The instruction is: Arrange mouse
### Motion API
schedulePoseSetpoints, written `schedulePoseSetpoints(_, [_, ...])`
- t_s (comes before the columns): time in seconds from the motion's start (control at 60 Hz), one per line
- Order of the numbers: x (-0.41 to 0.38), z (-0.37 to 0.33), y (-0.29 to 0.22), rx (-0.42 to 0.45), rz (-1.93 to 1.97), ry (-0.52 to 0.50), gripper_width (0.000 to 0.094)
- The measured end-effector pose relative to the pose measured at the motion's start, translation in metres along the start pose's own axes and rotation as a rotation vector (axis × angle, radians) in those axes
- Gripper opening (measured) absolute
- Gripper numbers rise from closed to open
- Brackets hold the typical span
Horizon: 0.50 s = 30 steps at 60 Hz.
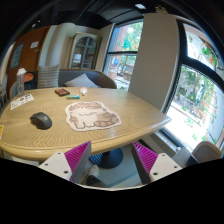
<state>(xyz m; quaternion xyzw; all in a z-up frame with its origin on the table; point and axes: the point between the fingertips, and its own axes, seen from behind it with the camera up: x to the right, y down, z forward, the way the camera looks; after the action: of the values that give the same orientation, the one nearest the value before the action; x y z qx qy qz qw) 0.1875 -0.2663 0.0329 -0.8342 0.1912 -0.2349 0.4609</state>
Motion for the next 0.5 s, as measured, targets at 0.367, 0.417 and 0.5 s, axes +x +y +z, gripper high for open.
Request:
schedulePoseSetpoints(0.367, [-0.150, -0.012, -0.008, 0.015, -0.083, -0.266, 0.0841])
schedulePoseSetpoints(0.417, [-0.178, -0.011, -0.008, 0.004, -0.103, -0.319, 0.0840])
schedulePoseSetpoints(0.5, [-0.215, -0.003, -0.012, -0.007, -0.121, -0.381, 0.0836])
